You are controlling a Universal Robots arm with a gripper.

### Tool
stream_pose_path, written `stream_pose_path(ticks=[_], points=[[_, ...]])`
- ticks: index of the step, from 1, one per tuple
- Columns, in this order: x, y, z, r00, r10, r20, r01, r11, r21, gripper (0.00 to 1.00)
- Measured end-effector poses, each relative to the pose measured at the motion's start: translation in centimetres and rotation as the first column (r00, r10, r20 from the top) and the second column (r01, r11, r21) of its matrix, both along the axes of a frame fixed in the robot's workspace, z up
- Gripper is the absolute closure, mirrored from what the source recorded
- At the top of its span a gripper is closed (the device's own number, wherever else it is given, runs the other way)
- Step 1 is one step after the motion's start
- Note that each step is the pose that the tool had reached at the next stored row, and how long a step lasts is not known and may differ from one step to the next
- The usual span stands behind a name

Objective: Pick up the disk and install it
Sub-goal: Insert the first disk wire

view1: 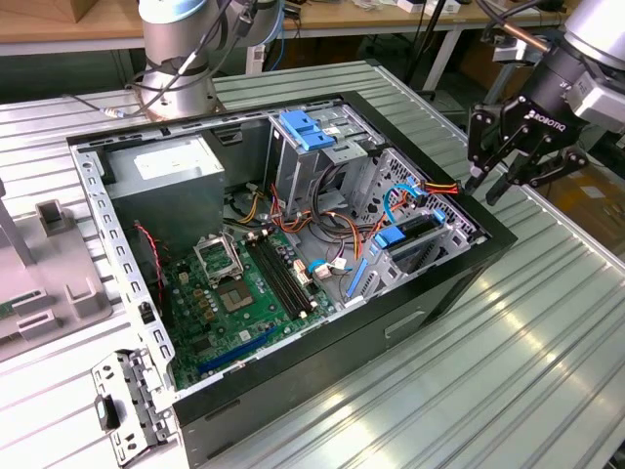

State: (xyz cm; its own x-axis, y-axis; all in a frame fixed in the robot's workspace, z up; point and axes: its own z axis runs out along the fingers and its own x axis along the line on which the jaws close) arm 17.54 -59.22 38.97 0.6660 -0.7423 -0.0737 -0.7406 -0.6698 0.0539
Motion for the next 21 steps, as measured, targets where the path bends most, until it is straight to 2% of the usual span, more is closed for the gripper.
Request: stream_pose_path(ticks=[6, 14, 19, 21], points=[[0.0, 0.0, 0.0, 0.9988, 0.05, 0.0, -0.05, 0.9988, 0.0, 0.64], [0.0, 0.0, 0.0, 0.9946, 0.104, 0.0, -0.104, 0.9946, -0.0001, 0.64], [0.0, 0.0, 0.0, 0.9891, 0.147, 0.0, -0.147, 0.9891, 0.0, 0.64], [0.0, 0.0, 0.0, 0.9856, 0.169, 0.0, -0.169, 0.9856, 0.0, 0.64]])
